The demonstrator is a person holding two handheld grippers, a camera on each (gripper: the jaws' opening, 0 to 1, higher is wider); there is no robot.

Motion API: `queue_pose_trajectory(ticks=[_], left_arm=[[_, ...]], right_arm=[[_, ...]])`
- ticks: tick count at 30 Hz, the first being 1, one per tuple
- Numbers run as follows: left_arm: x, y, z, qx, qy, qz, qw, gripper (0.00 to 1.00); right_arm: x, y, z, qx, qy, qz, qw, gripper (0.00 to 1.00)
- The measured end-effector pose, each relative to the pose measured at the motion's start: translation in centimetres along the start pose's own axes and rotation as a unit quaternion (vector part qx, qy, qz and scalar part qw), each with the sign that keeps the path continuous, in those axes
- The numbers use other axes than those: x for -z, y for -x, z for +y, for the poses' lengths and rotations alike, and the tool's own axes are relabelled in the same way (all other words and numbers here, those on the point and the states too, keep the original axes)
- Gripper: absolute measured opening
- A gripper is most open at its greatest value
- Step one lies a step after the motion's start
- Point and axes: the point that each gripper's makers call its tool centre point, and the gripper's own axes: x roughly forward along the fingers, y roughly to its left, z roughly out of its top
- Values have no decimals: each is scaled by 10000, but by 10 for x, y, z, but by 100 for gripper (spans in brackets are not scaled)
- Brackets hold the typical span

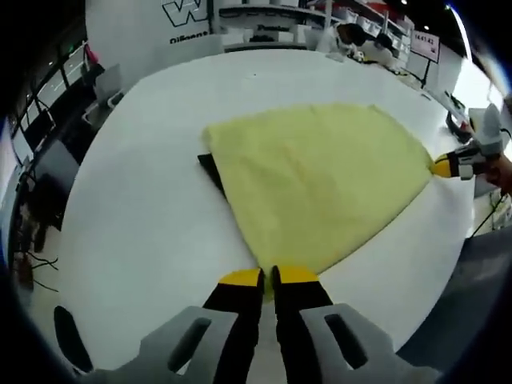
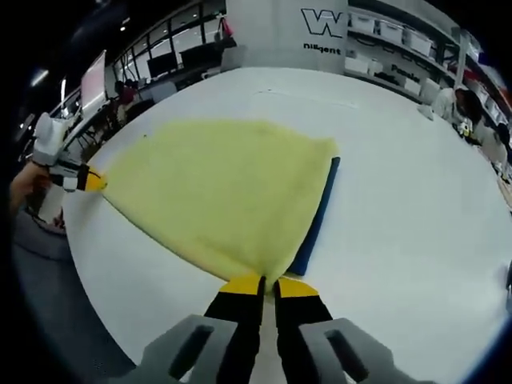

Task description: Fold the garment on the visible template until the final outline fits inside the template.

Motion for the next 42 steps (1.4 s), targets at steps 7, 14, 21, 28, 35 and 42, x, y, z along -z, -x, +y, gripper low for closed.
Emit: queue_pose_trajectory(ticks=[7,14,21,28,35,42], left_arm=[[0,0,1,-46,145,-50,9999,10],[0,0,1,-126,326,-167,9993,10],[-6,1,-2,49,827,-489,9954,26],[-20,7,1,48,911,-688,9935,54],[-34,24,-7,115,804,-938,9923,79],[-42,49,-11,126,843,-1256,9884,94]], right_arm=[[-1,1,0,-91,-34,-108,9999,0],[-2,0,1,-120,166,-130,9997,0],[-3,0,0,-14,145,-215,9997,13],[-23,11,0,145,-34,-675,9976,55],[-42,29,10,-5,-284,-968,9949,79],[-60,58,30,-100,-201,-1268,9917,97]])
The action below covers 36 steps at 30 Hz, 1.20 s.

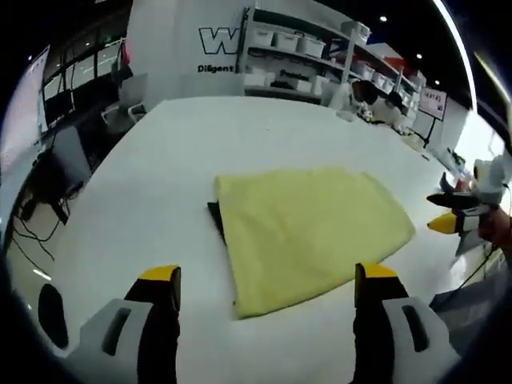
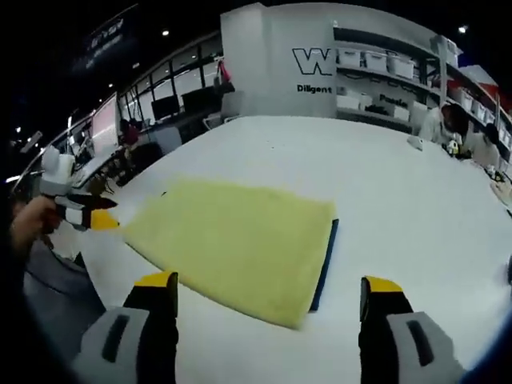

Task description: Fold the garment on the visible template until the final outline fits inside the template.

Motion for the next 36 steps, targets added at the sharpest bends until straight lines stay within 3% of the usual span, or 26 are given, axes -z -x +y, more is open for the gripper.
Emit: queue_pose_trajectory(ticks=[3,9,18,27,36], left_arm=[[2,10,-2,7,20,-46,10000,99],[4,29,-2,29,-6,-69,10000,99],[-9,53,1,25,-32,-213,9998,99],[-10,56,-6,210,-116,-117,9996,98],[-11,59,-15,361,-228,-73,9991,98]], right_arm=[[-3,7,7,-43,17,-37,10000,99],[-6,18,22,-164,75,-61,9998,99],[-14,31,33,-222,101,-114,9996,99],[-21,45,36,-151,-7,-171,9997,99],[-17,56,33,-90,-138,-138,9998,99]])
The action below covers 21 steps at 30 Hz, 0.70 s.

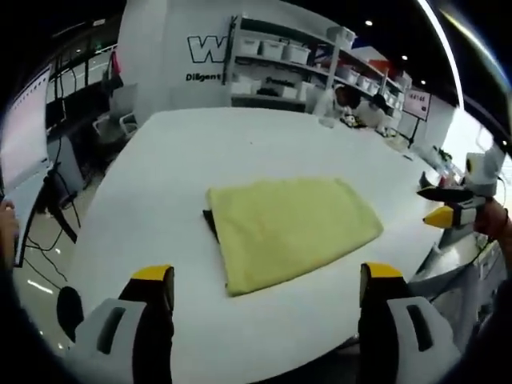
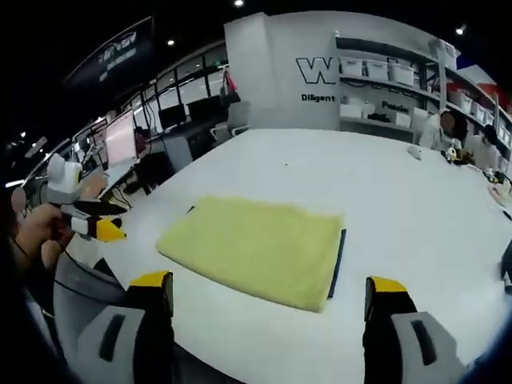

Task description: Fold the garment on the visible template until the final outline fits inside the template.

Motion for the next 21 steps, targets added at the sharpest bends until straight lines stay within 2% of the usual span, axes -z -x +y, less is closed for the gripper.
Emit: queue_pose_trajectory(ticks=[21], left_arm=[[-5,3,-3,48,-74,18,10000,98]], right_arm=[[2,10,-7,65,-240,-142,9996,99]])
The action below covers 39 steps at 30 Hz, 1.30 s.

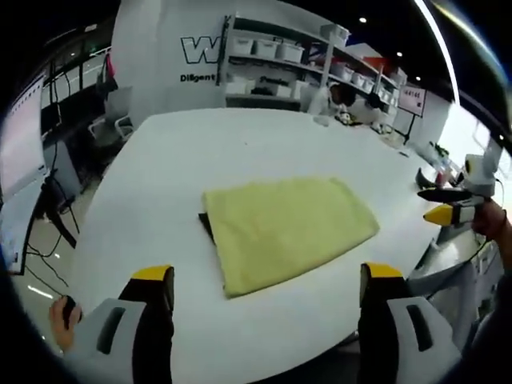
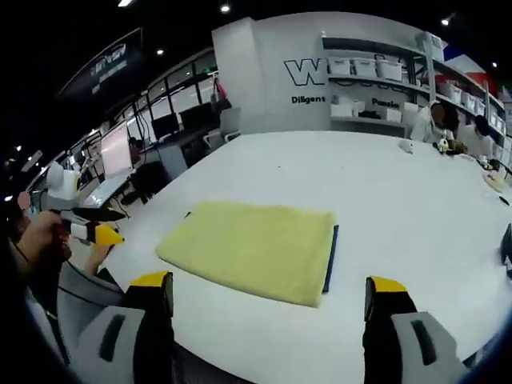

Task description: Fold the garment on the visible template until the final outline fits inside the template.

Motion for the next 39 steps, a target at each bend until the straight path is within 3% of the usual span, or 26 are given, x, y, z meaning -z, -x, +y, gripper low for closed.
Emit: queue_pose_trajectory(ticks=[39], left_arm=[[3,6,9,-39,62,49,10000,97]], right_arm=[[6,2,2,33,91,146,9998,98]])
